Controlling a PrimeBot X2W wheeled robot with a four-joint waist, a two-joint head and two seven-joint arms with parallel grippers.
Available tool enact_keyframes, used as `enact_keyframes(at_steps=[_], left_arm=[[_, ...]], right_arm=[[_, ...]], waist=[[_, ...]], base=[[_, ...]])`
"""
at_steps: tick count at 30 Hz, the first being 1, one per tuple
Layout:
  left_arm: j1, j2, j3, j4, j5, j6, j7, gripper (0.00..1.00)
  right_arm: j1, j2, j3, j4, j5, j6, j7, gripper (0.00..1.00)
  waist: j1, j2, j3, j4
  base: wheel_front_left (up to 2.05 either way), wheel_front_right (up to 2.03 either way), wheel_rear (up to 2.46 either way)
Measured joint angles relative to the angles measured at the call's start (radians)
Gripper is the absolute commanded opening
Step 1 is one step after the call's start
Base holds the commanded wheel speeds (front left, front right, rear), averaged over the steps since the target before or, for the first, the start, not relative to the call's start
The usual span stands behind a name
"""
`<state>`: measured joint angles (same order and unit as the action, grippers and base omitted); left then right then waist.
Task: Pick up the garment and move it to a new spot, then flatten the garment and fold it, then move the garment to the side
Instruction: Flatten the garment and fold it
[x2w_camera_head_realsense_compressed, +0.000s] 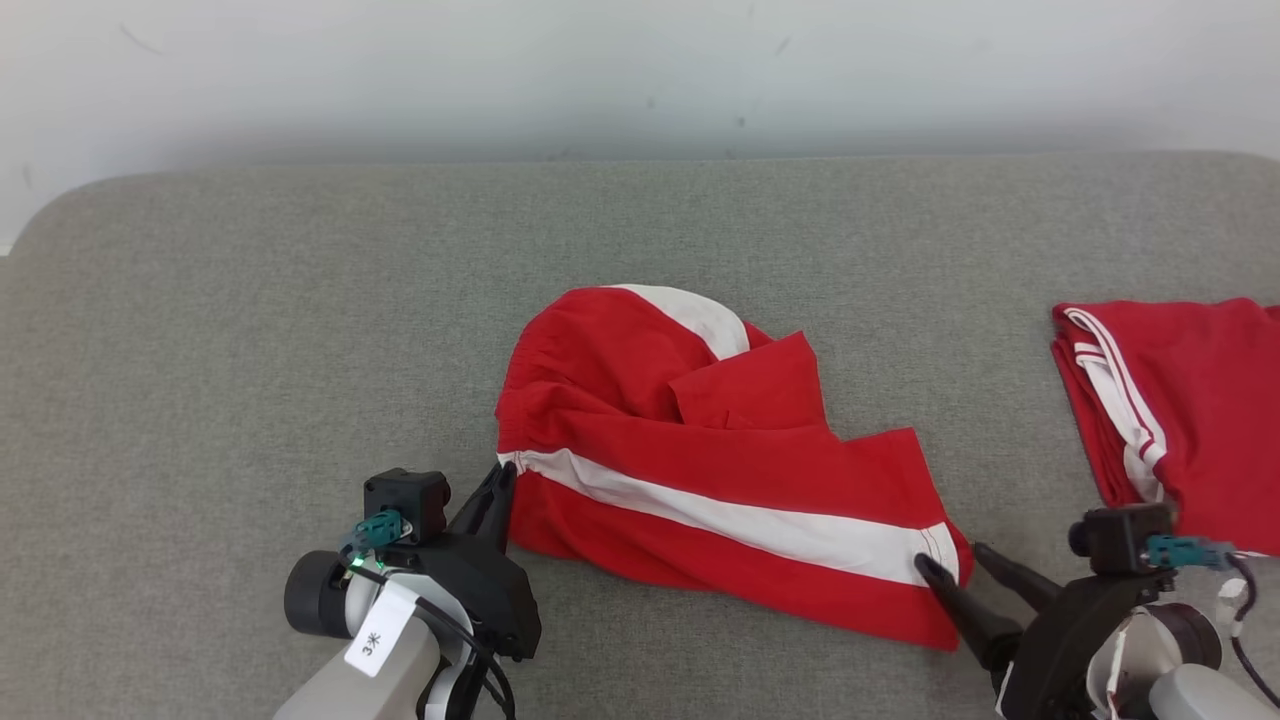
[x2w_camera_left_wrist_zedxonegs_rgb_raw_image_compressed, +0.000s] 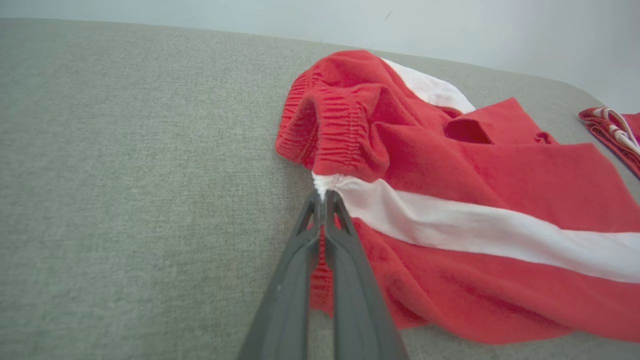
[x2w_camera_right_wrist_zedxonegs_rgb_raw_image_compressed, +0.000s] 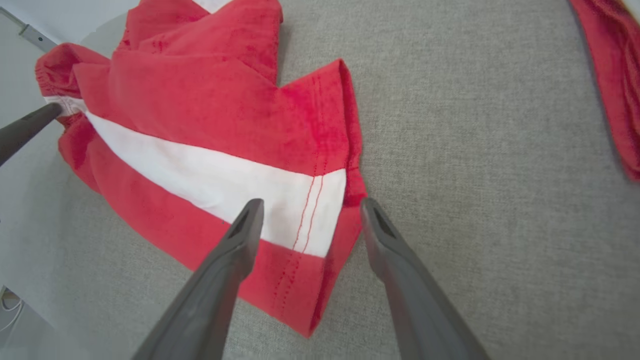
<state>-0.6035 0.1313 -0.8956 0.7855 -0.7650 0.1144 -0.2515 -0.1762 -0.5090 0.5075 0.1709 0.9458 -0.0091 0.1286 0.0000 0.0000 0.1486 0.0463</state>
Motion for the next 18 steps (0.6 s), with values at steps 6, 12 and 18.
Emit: enact_keyframes(at_steps=[6, 12, 18], left_arm=[[0.0, -0.01, -0.005, 0.001, 0.003, 0.0, 0.0, 0.0], [-0.001, -0.016, -0.005, 0.004, 0.005, 0.0, 0.0, 0.0], [0.0, -0.011, 0.003, 0.006, 0.005, 0.0, 0.0, 0.0]], right_arm=[[-0.025, -0.001, 0.03, 0.029, -0.025, -0.025, 0.049, 1.0], [-0.045, -0.001, 0.056, 0.053, -0.046, -0.043, 0.084, 0.0], [-0.064, 0.003, 0.041, 0.051, -0.05, -0.044, 0.073, 0.0]], waist=[[0.0, 0.0, 0.001, 0.017], [0.0, 0.0, 0.003, 0.038], [0.0, 0.0, 0.002, 0.037]], base=[[0.0, 0.0, 0.0], [0.0, 0.0, 0.0], [0.0, 0.0, 0.0]])
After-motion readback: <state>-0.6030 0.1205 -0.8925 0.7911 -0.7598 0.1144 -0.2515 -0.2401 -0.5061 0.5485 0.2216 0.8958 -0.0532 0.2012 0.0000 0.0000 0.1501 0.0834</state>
